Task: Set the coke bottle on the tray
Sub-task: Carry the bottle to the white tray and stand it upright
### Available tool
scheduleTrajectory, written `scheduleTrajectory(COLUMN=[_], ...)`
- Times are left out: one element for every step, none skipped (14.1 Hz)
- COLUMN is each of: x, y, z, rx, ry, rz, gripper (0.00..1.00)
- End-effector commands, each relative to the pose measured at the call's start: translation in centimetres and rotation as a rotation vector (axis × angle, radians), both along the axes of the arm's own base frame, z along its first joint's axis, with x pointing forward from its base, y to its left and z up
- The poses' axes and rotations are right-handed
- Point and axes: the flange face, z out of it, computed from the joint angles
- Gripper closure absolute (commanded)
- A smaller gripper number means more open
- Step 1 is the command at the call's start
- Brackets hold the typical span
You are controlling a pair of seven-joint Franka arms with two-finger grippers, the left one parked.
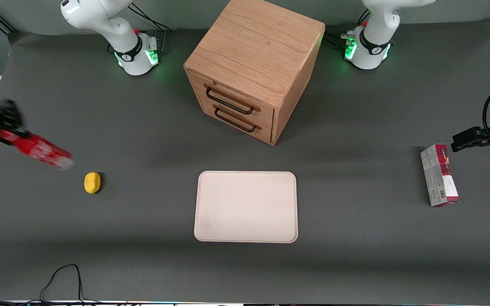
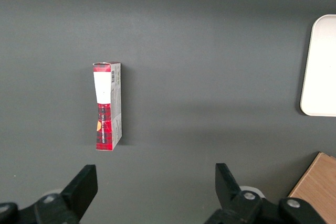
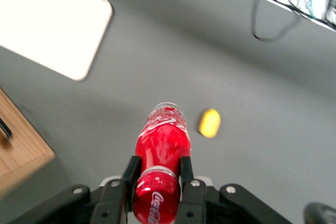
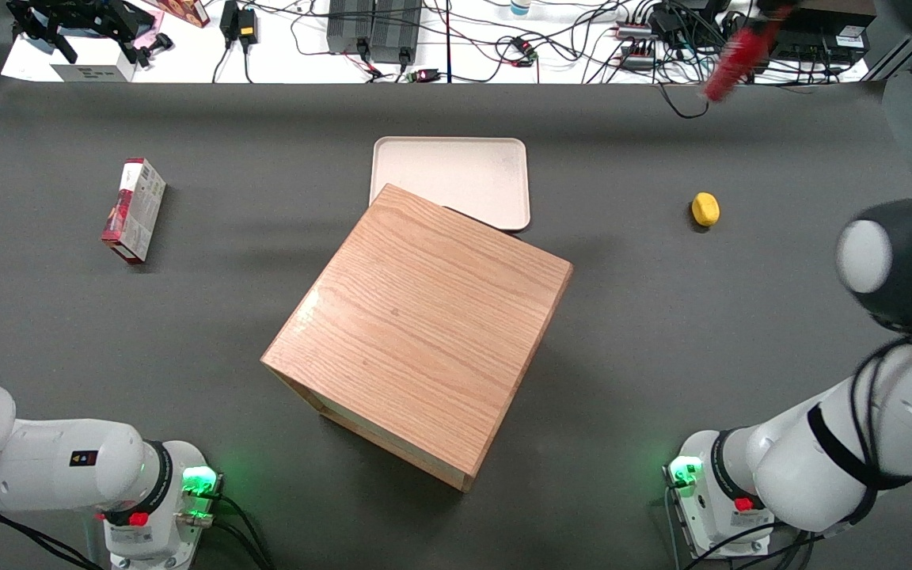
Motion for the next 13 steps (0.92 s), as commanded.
scheduleTrajectory(x=[2.1, 2.6, 2.7, 2.5, 1.8, 1.6, 2.1, 2.5, 3.0, 3.9, 5.0, 5.9, 6.9], y=[10.2, 13.9, 17.2, 20.3, 23.0, 24.3, 24.6, 24.9, 25.6, 26.1, 26.6, 27.0, 27.1], z=[-2.0, -3.4, -5.0, -6.0, -6.5, -6.7, -7.6, -8.3, -9.5, -11.5, -13.6, -16.0, -18.4], rx=[0.002, 0.007, 0.011, 0.029, 0.048, 0.057, 0.052, 0.053, 0.055, 0.049, 0.046, 0.041, 0.034], ry=[0.008, 0.011, 0.021, 0.023, 0.023, 0.007, 0.001, -0.009, -0.014, -0.022, -0.035, -0.040, -0.044], rz=[-0.070, -0.089, -0.111, -0.138, -0.144, -0.139, -0.129, -0.125, -0.107, -0.082, -0.068, -0.060, -0.059], gripper=[0.87, 0.87, 0.88, 0.88, 0.88, 0.88, 0.88, 0.88, 0.88, 0.88, 0.88, 0.88, 0.88])
